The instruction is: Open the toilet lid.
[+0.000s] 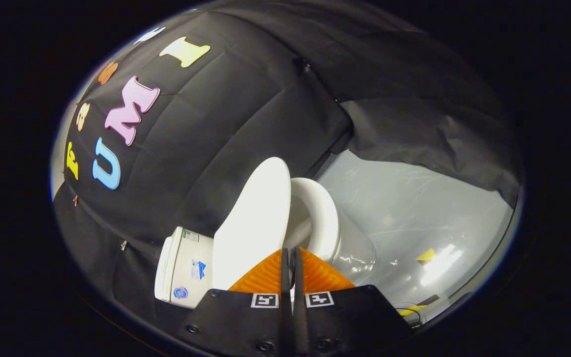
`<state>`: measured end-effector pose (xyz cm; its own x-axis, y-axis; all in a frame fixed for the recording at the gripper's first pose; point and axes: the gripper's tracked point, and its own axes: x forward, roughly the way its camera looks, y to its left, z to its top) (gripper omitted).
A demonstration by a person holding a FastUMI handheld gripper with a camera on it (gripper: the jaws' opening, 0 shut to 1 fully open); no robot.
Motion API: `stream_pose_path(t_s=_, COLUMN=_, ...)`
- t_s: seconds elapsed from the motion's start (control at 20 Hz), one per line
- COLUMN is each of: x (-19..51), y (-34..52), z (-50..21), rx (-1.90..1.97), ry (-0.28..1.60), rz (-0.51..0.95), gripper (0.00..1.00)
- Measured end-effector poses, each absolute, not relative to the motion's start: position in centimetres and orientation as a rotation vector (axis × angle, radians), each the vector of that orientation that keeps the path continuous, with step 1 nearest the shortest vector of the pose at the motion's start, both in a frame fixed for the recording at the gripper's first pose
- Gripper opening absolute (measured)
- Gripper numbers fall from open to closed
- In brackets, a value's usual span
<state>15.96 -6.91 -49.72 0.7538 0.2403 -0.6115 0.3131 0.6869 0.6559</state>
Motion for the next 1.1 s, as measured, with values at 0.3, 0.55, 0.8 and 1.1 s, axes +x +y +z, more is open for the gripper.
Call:
stream_pose_path(t_s=0.3, x=16.4, y=-4.8, z=-44.4, rx=0.730, ry=0.695, rz=-0.040, gripper=0.05)
stream_pose_path(t_s=0.55, x=16.8, y=-2.0, z=-39.7, rx=0.637, ry=0.662, rz=-0.028, gripper=0.05)
stream_pose_path(t_s=0.8, x=17.2, y=1.1, z=-35.8, rx=0.491, ry=0.629, rz=-0.041, gripper=0.05)
stream_pose_path(t_s=1.1, x=17.8, y=4.8, z=-32.2, rx=0.338, ry=0.581, rz=-0.070, gripper=0.05)
